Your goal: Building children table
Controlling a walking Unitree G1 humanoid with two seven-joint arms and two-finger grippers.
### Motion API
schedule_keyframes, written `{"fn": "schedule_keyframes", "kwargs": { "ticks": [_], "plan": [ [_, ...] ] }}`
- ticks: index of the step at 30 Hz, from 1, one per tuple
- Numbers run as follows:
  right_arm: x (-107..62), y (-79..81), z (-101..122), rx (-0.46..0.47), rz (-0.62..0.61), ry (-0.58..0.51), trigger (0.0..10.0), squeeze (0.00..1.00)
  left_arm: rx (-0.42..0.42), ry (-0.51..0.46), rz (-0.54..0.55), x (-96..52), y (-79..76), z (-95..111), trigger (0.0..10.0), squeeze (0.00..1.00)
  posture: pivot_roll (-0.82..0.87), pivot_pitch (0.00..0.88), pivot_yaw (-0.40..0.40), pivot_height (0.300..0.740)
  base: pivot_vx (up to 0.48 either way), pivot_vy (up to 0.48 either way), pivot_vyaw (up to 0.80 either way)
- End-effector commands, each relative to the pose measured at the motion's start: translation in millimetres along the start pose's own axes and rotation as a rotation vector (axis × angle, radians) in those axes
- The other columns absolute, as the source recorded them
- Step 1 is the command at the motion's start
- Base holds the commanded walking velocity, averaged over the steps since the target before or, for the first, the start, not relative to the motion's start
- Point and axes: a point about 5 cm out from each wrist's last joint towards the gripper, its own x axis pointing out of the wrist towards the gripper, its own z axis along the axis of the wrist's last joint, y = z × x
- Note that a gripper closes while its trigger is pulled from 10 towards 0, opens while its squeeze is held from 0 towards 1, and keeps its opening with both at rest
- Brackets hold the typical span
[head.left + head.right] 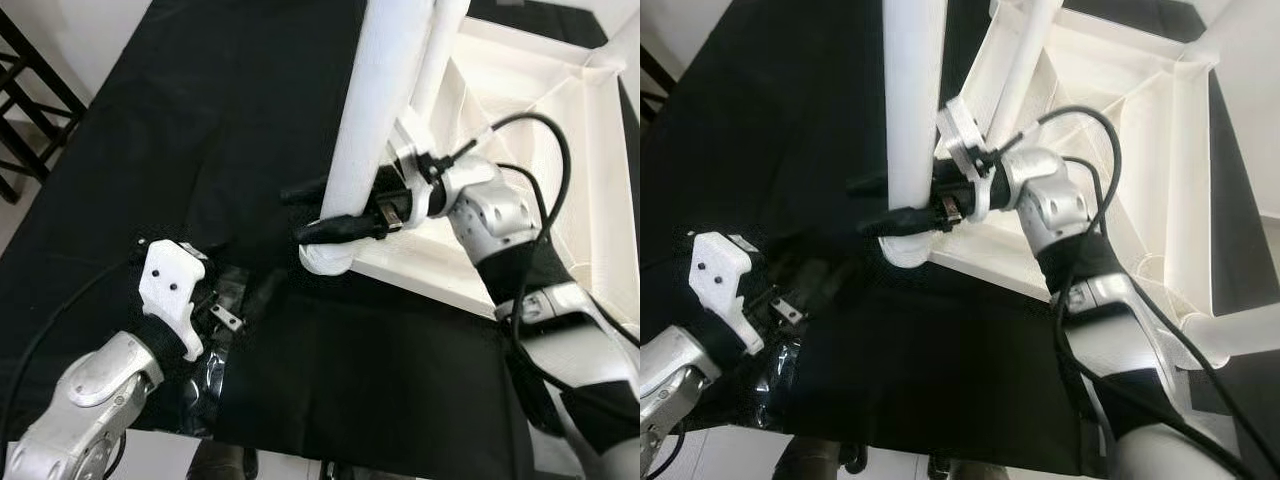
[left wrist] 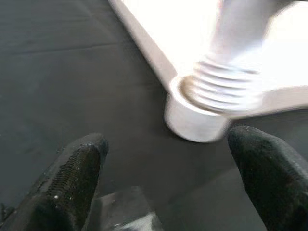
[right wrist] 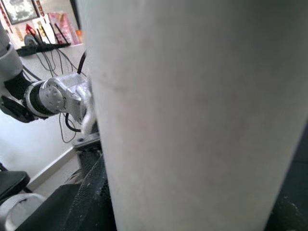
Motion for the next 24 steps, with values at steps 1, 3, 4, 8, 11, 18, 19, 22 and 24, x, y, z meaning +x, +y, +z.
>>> {"fn": "schedule_keyframes", "kwargs": {
  "ticks": [1, 3, 4, 8, 11, 18, 19, 22, 24],
  "plan": [
    [0.7, 1.5, -10, 0.037, 0.011, 0.024, 10.0, 0.0, 0.007, -0.014, -0.077, -3.9, -6.9, 4, 10.0, 0.0, 0.15, 0.47, -0.119, 0.74, 0.0, 0.0, 0.0],
    [3.5, 0.6, -10, 0.041, 0.023, 0.03, 10.0, 0.0, 0.017, -0.018, -0.117, -4.6, -8.2, 7, 10.0, 0.0, 0.15, 0.472, -0.122, 0.74, 0.0, 0.0, 0.0],
    [6.2, 0.1, -11, 0.044, 0.038, 0.044, 10.0, 0.0, 0.027, -0.02, -0.153, -5.0, -9.9, 9, 10.0, 0.0, 0.15, 0.475, -0.127, 0.74, 0.0, 0.0, 0.0],
    [9.6, 0.2, -12, 0.055, 0.065, 0.069, 10.0, 0.0, 0.037, -0.026, -0.197, -4.6, -13.4, 13, 10.0, 0.0, 0.15, 0.479, -0.135, 0.74, 0.0, 0.0, 0.0],
    [12.1, 1.9, -14, 0.07, 0.093, 0.099, 10.0, 0.0, 0.041, -0.03, -0.212, -4.5, -15.2, 15, 10.0, 0.0, 0.15, 0.482, -0.138, 0.74, 0.0, 0.0, 0.0],
    [14.4, -2.3, -18, 0.067, 0.098, 0.165, 10.0, 0.0, 0.047, -0.037, -0.228, -7.0, -15.9, 18, 10.0, 0.0, 0.16, 0.496, -0.143, 0.74, 0.0, 0.0, 0.0],
    [14.4, -2.3, -18, 0.067, 0.098, 0.165, 10.0, 0.0, 0.047, -0.037, -0.228, -7.0, -15.9, 18, 10.0, 0.0, 0.16, 0.496, -0.143, 0.74, 0.0, 0.0, 0.0],
    [14.0, -5.9, -18, 0.062, 0.085, 0.179, 10.0, 0.0, 0.043, -0.041, -0.234, -8.1, -17.0, 20, 10.0, 0.0, 0.16, 0.5, -0.143, 0.74, 0.0, 0.0, 0.0],
    [13.6, -7.6, -18, 0.064, 0.08, 0.183, 10.0, 0.0, 0.041, -0.041, -0.239, -8.5, -17.7, 20, 10.0, 0.0, 0.16, 0.5, -0.143, 0.74, 0.0, 0.0, 0.0]
  ]
}}
